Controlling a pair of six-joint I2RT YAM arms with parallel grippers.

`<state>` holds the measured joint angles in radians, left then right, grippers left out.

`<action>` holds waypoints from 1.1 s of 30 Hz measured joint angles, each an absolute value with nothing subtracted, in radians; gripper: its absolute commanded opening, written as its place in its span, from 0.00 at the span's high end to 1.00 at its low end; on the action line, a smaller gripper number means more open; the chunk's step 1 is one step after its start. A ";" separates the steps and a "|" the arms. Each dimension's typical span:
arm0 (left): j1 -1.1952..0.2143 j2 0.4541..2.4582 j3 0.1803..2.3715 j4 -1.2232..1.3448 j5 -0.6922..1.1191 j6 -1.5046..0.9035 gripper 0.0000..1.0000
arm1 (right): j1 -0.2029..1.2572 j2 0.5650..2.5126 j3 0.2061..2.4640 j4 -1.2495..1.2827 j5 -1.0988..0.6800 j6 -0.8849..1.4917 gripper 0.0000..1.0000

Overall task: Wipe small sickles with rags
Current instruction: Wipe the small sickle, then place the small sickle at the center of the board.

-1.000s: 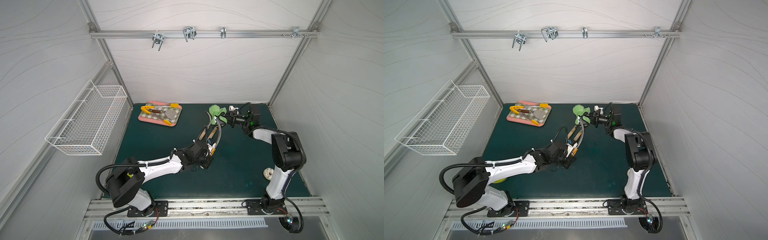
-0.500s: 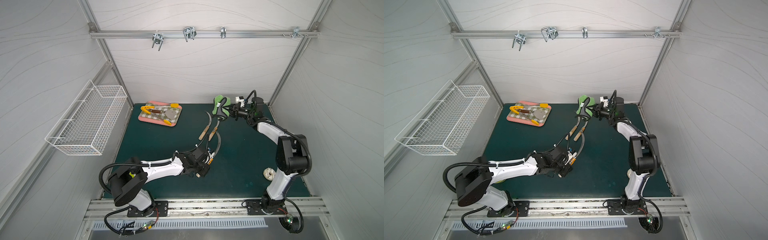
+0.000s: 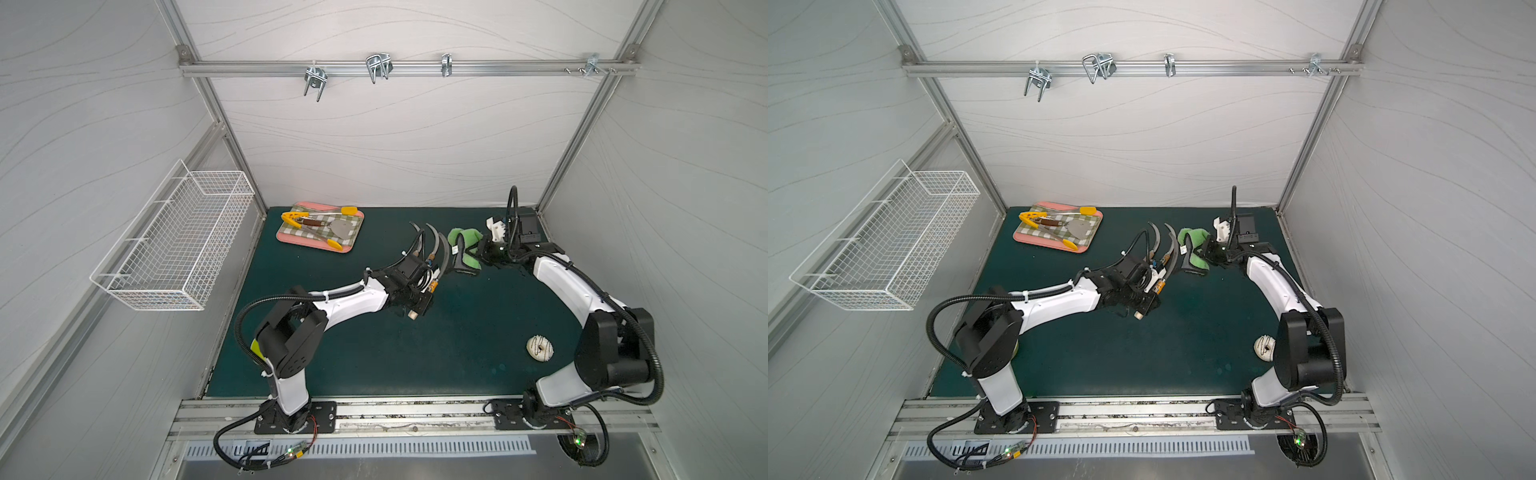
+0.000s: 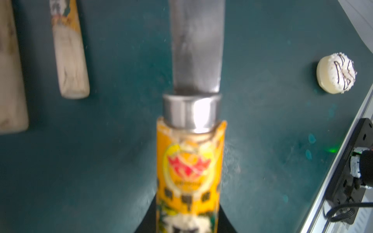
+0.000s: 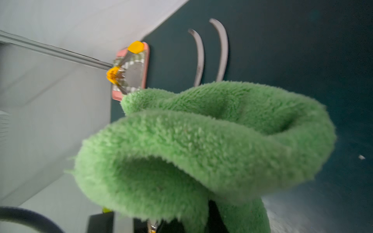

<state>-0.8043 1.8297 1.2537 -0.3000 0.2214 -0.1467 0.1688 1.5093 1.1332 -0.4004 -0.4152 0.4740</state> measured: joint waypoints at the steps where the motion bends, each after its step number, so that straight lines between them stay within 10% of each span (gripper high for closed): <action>1: -0.801 1.860 1.291 -0.312 0.227 -0.141 1.00 | 0.169 1.501 1.116 -0.423 -0.389 0.457 0.95; 25: -0.735 2.462 2.123 -0.606 0.269 -0.108 1.00 | 0.168 1.420 0.994 -0.518 -0.166 0.323 0.85; 33: -0.734 2.538 2.218 -0.680 0.264 -0.109 0.81 | 0.168 1.420 0.994 -0.517 -0.160 0.321 0.84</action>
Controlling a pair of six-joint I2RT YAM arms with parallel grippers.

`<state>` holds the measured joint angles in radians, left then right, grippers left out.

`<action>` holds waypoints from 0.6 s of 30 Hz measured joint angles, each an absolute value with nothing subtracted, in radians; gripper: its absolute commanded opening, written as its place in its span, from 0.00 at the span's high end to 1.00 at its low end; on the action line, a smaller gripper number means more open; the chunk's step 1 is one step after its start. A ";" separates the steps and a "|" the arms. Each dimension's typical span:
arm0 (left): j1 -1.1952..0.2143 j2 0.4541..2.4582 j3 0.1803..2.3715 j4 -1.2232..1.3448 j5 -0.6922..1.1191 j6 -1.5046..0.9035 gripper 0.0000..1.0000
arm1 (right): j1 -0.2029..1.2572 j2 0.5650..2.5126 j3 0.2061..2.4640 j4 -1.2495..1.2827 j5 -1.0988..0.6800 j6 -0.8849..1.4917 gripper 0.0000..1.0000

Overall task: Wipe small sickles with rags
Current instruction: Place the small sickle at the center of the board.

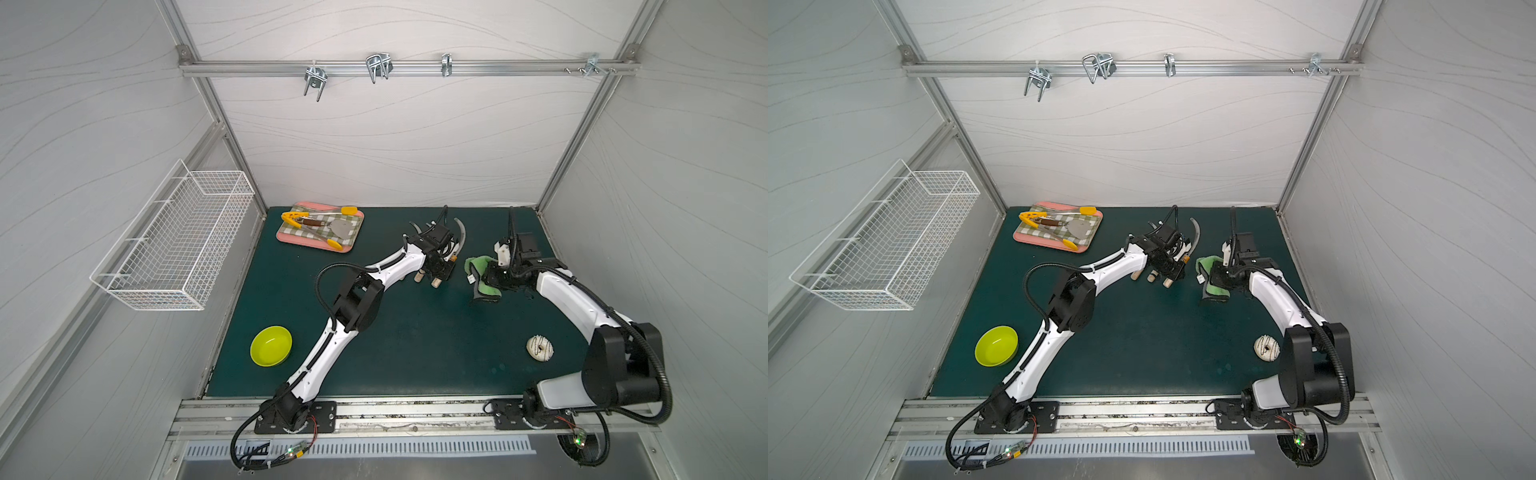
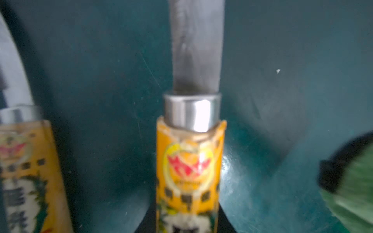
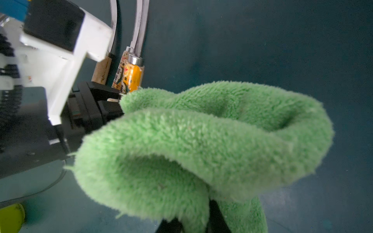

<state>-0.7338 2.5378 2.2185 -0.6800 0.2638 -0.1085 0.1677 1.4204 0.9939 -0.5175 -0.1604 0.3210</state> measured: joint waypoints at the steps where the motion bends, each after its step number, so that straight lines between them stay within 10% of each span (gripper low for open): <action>1: -0.734 2.544 2.223 -0.689 0.263 -0.109 0.79 | 0.168 1.421 0.994 -0.517 -0.161 0.321 0.84; 18: -0.732 2.574 2.281 -0.710 0.243 -0.118 0.61 | 0.168 1.428 0.989 -0.517 -0.177 0.322 0.82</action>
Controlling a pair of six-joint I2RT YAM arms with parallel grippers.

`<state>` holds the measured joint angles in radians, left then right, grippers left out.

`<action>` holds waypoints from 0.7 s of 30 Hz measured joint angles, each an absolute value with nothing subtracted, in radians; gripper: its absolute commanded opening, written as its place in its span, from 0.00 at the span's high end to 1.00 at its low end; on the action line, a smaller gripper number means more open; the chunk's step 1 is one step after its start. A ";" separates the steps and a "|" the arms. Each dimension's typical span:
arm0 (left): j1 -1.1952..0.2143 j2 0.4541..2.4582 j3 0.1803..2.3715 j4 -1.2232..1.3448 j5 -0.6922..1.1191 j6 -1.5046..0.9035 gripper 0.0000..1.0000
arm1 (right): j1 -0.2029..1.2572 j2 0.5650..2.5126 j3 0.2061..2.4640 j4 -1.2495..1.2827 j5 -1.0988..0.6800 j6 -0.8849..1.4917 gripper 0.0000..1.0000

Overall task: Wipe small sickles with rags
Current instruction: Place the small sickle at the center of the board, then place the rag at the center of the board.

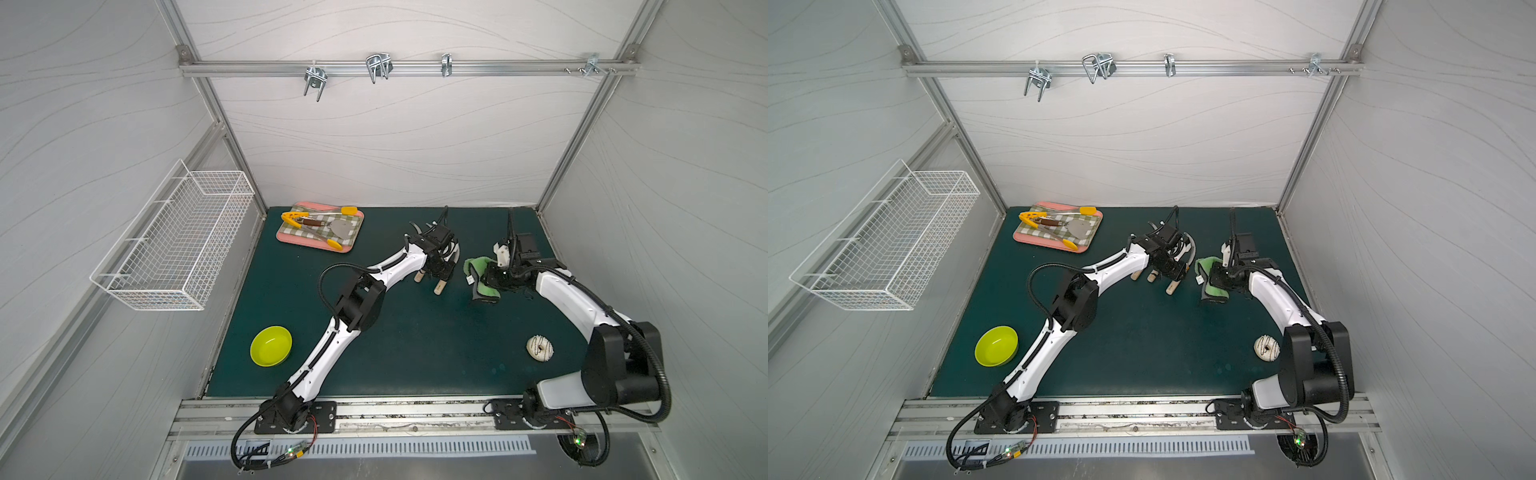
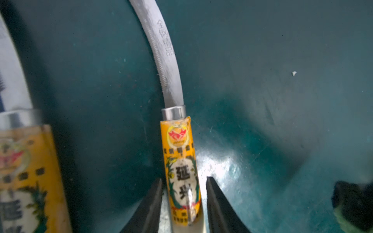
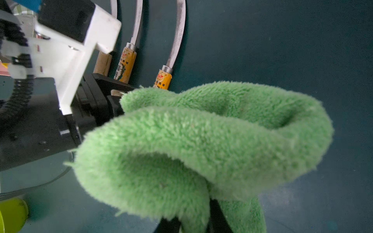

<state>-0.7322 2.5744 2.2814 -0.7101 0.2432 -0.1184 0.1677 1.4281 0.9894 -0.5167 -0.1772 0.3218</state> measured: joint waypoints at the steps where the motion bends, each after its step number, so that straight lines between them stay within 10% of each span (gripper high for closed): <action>1: -0.732 2.574 2.281 -0.710 0.243 -0.120 0.61 | 0.168 1.430 0.989 -0.517 -0.178 0.322 0.82; 21: -0.722 1.855 1.574 -0.469 0.195 -0.151 0.56 | 0.166 1.538 0.971 -0.517 -0.121 0.320 0.58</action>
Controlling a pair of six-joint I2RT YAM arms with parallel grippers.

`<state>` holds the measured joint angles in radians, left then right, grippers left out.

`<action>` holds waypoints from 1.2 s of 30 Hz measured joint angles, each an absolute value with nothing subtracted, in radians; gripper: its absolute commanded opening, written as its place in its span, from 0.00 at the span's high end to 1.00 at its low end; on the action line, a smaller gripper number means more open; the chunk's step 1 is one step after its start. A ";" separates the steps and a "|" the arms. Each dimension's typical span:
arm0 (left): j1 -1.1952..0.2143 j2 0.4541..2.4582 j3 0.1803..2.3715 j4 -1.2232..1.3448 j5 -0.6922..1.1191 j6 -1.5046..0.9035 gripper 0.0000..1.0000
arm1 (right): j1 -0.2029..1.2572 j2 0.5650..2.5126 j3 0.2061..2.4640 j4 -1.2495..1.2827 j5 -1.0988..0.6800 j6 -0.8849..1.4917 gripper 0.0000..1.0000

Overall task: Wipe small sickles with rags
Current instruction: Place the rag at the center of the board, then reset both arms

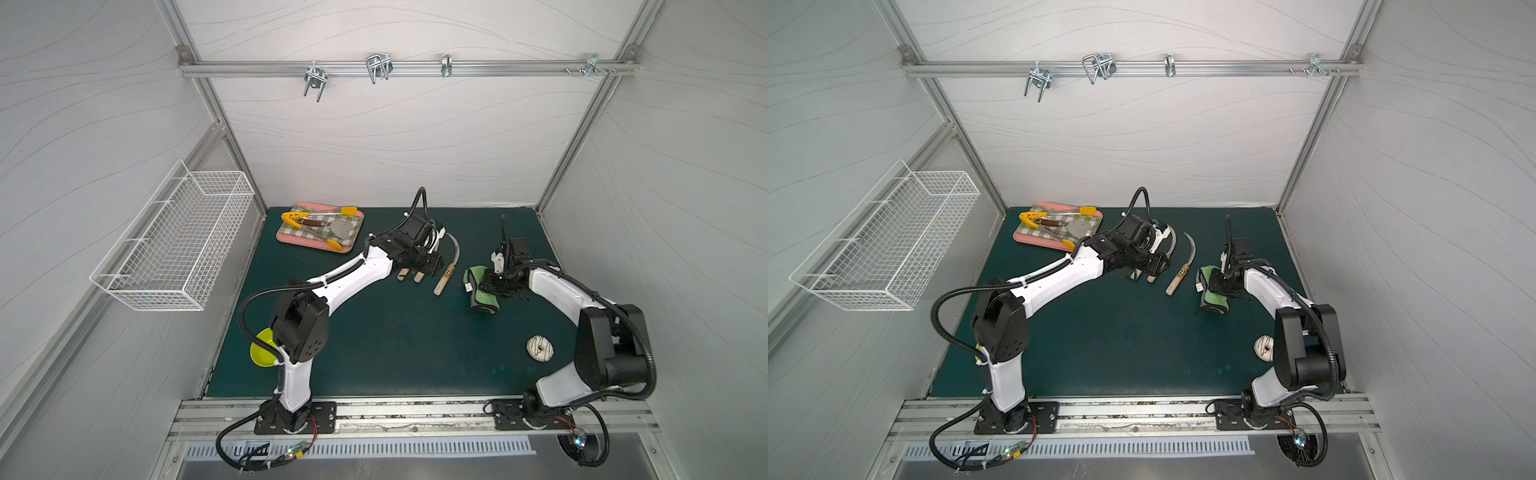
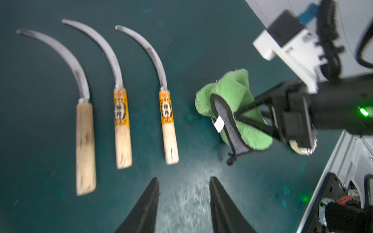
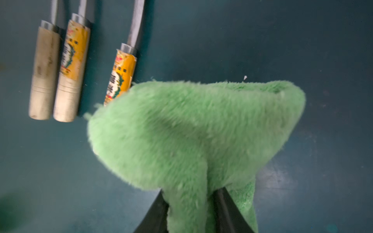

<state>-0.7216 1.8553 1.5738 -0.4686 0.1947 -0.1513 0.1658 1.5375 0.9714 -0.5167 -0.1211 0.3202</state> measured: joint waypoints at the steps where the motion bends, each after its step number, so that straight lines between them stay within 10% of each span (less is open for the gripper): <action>1: -0.720 1.829 1.536 -0.461 0.191 -0.152 0.55 | 0.166 1.542 0.971 -0.517 -0.118 0.321 0.55; 8: -0.639 1.613 1.205 -0.406 0.163 -0.168 0.47 | 0.165 1.553 0.971 -0.518 -0.090 0.316 0.01; 9: -0.615 1.577 1.164 -0.401 0.160 -0.171 0.06 | 0.165 1.553 0.971 -0.518 -0.085 0.315 0.01; 10: -0.592 1.545 1.132 -0.396 0.155 -0.166 0.00 | 0.165 1.553 0.971 -0.518 -0.083 0.315 0.01; 36: 0.020 1.191 0.663 -0.064 -0.040 -0.126 0.00 | 0.165 1.031 0.577 -0.097 0.218 0.239 0.01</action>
<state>0.0196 1.1908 0.6628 -0.0639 -0.0402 -0.1261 0.1650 1.0313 0.5774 -0.0967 0.2180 0.2386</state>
